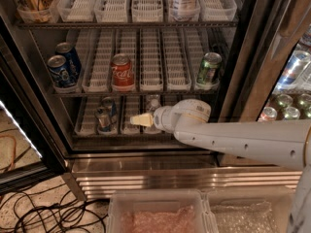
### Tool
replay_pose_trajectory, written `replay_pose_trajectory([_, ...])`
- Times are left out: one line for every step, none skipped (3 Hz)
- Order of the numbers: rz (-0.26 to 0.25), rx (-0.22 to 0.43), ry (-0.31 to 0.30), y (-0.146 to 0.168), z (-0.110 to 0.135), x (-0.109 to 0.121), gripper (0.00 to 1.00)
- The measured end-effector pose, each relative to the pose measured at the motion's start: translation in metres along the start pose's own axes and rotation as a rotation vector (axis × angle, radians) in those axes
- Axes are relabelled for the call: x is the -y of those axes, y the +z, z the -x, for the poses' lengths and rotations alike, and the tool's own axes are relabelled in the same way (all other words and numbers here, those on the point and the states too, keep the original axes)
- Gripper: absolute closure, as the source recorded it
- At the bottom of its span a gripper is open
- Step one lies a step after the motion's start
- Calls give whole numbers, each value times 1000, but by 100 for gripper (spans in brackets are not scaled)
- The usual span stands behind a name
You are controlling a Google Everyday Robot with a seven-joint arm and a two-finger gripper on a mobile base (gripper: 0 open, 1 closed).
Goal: Pick water bottle from bottom shelf of fridge
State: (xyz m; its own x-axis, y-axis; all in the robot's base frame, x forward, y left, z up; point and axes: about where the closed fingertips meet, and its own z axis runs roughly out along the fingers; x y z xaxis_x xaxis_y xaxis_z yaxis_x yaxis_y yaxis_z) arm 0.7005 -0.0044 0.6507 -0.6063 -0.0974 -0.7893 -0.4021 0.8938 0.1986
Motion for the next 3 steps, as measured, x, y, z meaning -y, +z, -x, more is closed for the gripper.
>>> replay_pose_trajectory([-17, -4, -3, 9, -6, 6, 0])
replay_pose_trajectory([-35, 7, -1, 17, -6, 14, 0])
replay_pose_trajectory([-36, 50, -18, 23, -3, 18, 19])
